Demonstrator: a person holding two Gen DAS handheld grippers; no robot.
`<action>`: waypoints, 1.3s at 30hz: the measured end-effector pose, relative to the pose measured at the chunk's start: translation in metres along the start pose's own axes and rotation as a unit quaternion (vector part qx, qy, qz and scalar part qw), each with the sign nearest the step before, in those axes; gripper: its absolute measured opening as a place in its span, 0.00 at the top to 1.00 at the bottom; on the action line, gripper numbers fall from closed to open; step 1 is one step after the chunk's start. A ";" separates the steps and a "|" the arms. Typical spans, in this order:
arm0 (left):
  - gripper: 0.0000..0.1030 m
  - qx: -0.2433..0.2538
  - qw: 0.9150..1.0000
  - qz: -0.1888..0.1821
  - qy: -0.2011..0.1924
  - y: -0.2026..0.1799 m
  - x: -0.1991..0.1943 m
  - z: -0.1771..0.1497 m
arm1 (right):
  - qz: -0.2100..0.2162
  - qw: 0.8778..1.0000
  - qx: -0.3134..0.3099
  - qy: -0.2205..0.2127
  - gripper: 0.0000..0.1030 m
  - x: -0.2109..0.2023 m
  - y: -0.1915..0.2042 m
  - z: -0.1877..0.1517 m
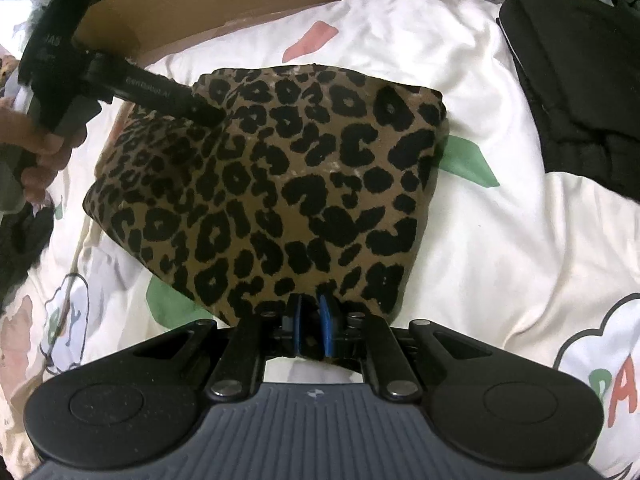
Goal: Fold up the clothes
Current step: 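Lift the gripped edge with both tools and fold it over the garment, then lower the folded edge onto the garment and open both tools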
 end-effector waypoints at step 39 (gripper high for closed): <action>0.53 0.085 0.995 -0.028 0.035 -0.088 -0.022 -0.103 | 0.003 0.999 0.050 -0.003 0.83 -0.003 0.001 -0.002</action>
Point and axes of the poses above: each gripper's, at about its wrist camera, not at the fingertips, and x roughly the way its jaws point, y to its left, z to its top, the point moved 3 cm from there along x, roughly the way its jaws point, and after that the axes turned 15 degrees about -z, right-handed, at the moved point
